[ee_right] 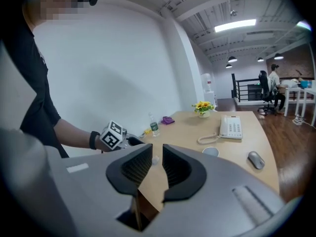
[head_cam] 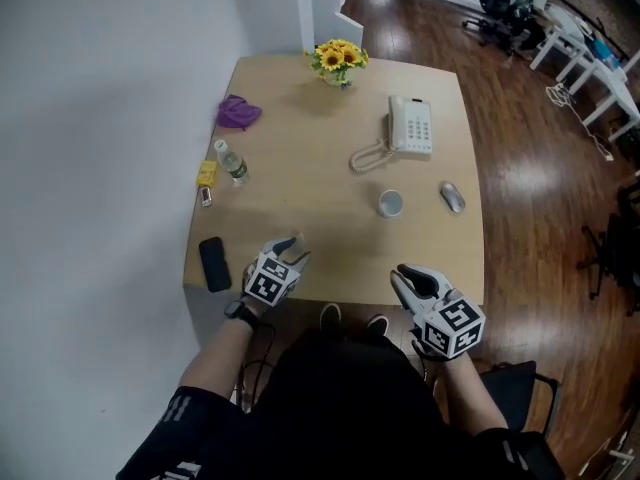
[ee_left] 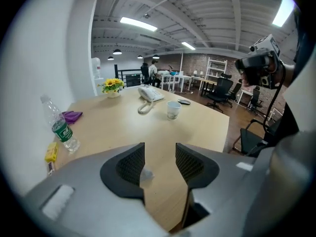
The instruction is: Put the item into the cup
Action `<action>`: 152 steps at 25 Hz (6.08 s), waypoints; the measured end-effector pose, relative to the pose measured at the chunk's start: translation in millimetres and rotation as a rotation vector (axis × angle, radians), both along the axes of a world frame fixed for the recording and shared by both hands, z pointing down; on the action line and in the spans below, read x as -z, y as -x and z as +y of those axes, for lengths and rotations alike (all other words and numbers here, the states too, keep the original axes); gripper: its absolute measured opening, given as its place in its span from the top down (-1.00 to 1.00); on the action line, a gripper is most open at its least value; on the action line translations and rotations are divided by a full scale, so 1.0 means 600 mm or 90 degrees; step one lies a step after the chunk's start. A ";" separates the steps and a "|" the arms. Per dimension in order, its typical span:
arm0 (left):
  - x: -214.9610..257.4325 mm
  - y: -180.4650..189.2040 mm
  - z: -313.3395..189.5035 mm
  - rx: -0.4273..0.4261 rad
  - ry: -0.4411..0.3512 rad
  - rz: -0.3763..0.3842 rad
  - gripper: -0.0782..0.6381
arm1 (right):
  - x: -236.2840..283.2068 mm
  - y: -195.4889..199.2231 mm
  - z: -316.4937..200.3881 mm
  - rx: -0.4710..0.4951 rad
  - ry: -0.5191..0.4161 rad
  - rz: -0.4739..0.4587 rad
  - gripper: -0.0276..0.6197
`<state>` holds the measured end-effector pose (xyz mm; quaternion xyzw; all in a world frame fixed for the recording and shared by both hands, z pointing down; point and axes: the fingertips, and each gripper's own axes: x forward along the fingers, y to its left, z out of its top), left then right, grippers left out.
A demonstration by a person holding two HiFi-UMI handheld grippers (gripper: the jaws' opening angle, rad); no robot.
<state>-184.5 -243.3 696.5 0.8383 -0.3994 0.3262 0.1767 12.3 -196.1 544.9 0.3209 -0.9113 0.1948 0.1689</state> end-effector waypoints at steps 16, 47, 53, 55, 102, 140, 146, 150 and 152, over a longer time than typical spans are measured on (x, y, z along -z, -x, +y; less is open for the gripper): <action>-0.173 0.033 -0.073 0.009 0.124 -0.149 0.50 | -0.028 0.010 -0.031 0.055 0.008 0.032 0.69; 0.071 -0.316 -0.253 -0.120 -0.092 -0.023 0.80 | 0.004 -0.136 -0.041 -0.063 -0.001 -0.012 0.69; 0.022 -0.370 -0.265 -0.152 -0.085 -0.060 0.79 | -0.010 -0.174 -0.032 -0.091 0.013 -0.010 0.68; 0.005 -0.381 -0.270 -0.159 -0.080 -0.074 0.79 | -0.015 -0.185 -0.030 -0.099 0.020 -0.011 0.69; 0.185 -0.166 0.074 -0.151 -0.133 0.088 0.29 | 0.038 -0.087 0.004 -0.056 -0.027 -0.028 0.69; 0.244 -0.297 0.574 -0.108 -0.165 0.091 0.29 | 0.050 -0.166 0.447 0.060 -0.055 -0.020 0.89; 0.243 -0.278 0.583 -0.115 -0.169 0.097 0.29 | 0.055 -0.147 0.465 0.055 -0.064 -0.005 0.89; 0.252 -0.265 0.579 -0.117 -0.182 0.103 0.29 | 0.056 -0.144 0.470 0.043 -0.067 0.004 0.89; 0.255 -0.260 0.580 -0.119 -0.183 0.105 0.29 | 0.057 -0.141 0.472 0.041 -0.069 0.004 0.89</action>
